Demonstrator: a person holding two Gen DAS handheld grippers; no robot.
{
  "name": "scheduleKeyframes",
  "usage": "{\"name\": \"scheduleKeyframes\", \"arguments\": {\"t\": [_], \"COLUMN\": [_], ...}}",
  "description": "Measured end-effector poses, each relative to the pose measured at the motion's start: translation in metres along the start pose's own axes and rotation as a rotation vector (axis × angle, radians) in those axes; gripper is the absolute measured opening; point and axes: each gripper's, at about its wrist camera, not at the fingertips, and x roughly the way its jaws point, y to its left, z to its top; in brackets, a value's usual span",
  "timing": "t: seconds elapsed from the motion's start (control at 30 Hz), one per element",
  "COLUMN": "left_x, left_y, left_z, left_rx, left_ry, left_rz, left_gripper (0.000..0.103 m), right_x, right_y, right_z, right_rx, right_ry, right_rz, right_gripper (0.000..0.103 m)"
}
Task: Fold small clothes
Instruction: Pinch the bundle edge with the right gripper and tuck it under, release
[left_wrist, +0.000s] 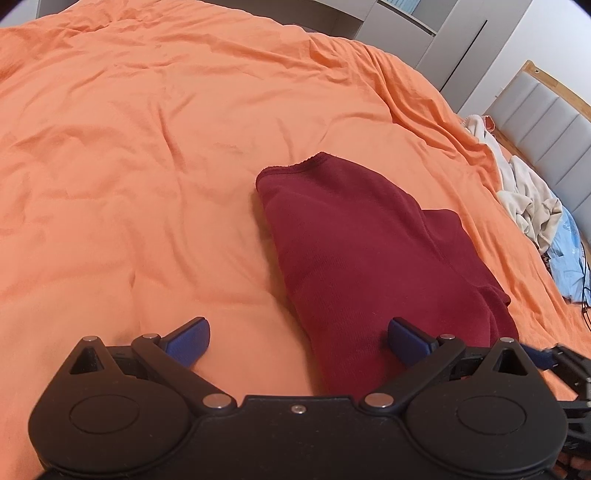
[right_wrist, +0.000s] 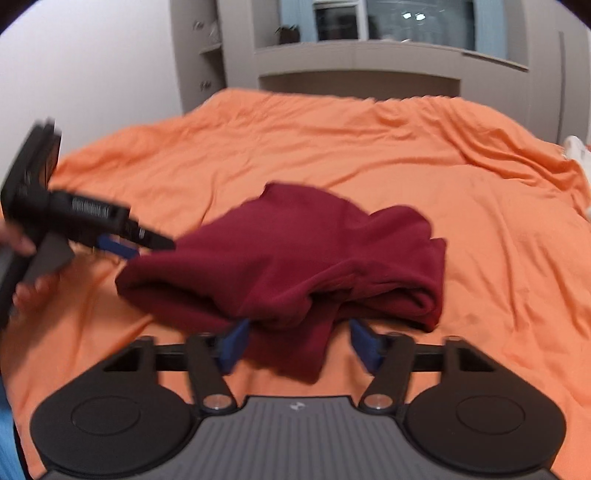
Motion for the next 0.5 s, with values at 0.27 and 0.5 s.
{"name": "scheduleKeyframes", "arguments": {"t": [0.27, 0.5], "left_x": [-0.003, 0.003], "left_y": [-0.002, -0.009], "left_z": [-0.002, -0.01], "left_rx": [0.011, 0.053], "left_ry": [0.005, 0.024], "left_rz": [-0.002, 0.018], "left_gripper": [0.102, 0.102], "right_x": [-0.001, -0.004], "right_y": [0.008, -0.003], "right_z": [-0.001, -0.013], "right_rx": [-0.017, 0.035], "right_ry": [-0.045, -0.022], "right_rz": [-0.067, -0.068], "right_gripper": [0.002, 0.002]}}
